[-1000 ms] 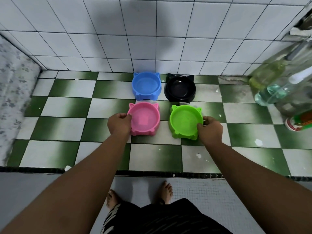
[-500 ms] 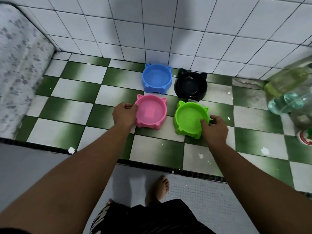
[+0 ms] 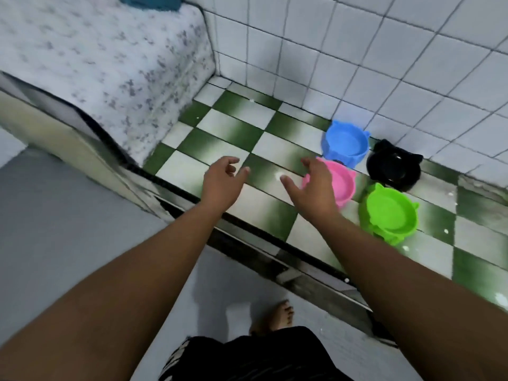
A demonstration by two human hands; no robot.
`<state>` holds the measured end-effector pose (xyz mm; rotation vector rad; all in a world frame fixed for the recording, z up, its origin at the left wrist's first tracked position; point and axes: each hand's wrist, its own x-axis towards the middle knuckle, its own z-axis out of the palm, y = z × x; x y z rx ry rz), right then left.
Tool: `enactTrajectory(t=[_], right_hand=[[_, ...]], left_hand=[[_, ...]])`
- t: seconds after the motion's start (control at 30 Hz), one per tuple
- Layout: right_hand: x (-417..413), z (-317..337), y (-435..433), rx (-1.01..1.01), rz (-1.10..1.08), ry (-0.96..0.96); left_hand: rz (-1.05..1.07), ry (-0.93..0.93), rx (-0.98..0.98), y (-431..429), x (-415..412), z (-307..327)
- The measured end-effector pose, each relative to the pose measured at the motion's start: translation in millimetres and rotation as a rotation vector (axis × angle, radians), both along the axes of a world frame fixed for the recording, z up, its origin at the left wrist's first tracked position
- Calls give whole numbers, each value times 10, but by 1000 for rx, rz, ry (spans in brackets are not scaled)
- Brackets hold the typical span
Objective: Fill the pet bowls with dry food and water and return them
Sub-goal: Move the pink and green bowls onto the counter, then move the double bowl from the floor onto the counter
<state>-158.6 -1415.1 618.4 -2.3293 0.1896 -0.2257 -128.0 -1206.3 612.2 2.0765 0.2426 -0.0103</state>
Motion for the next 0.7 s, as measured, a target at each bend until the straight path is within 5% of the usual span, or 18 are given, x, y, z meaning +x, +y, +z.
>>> enactTrajectory(t=[0.7], right_hand=[[93, 168, 5190, 93, 830, 90]], left_hand=[[741, -70, -67, 4819, -1593, 12]])
